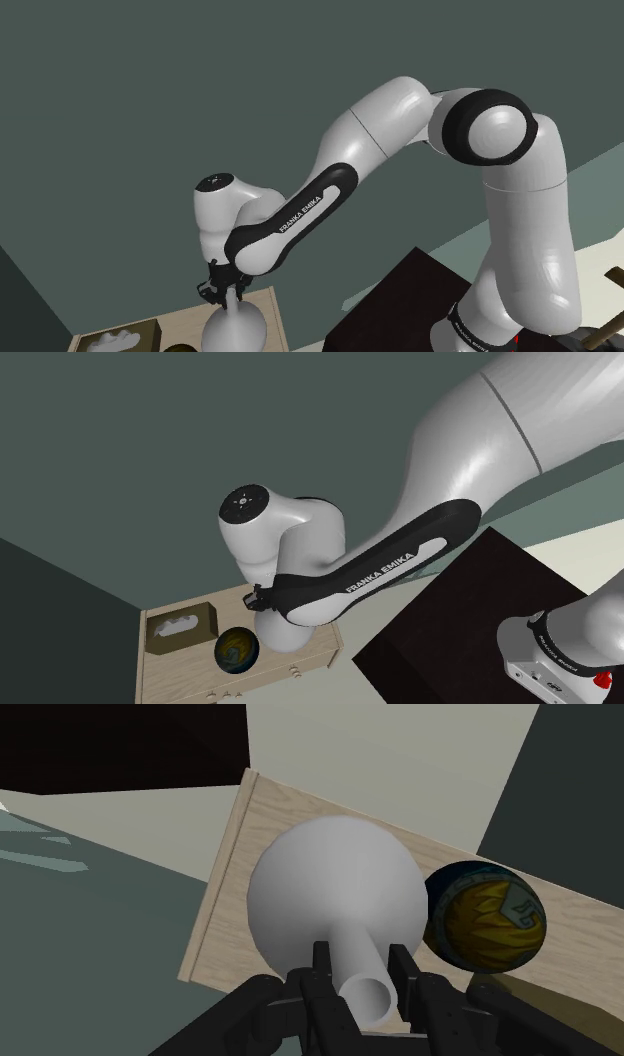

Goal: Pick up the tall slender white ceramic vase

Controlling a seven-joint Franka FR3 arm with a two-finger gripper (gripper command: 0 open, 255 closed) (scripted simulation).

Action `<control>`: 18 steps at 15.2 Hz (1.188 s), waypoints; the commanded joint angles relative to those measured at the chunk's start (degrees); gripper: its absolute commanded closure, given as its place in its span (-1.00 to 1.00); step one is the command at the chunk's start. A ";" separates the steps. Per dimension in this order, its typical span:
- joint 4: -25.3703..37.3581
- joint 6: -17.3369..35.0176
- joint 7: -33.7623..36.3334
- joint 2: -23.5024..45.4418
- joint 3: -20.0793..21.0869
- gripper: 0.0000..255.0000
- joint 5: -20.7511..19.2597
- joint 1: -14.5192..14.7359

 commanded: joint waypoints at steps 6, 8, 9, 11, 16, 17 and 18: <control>0.17 -1.70 -0.52 -1.60 0.61 1.00 0.90 -0.50; 0.33 -2.85 -0.84 -2.66 1.01 1.00 1.49 -0.79; 0.43 -3.43 -1.00 -3.19 1.19 1.00 1.78 -0.94; 0.66 -4.60 -1.31 -4.21 1.55 1.00 2.37 -1.21; 1.48 -7.62 -2.07 -6.63 2.34 1.00 3.77 -1.82; 1.68 -8.24 -2.22 -7.09 2.48 1.00 4.04 -1.93; 1.90 -8.86 -2.36 -7.54 2.62 1.00 4.31 -2.03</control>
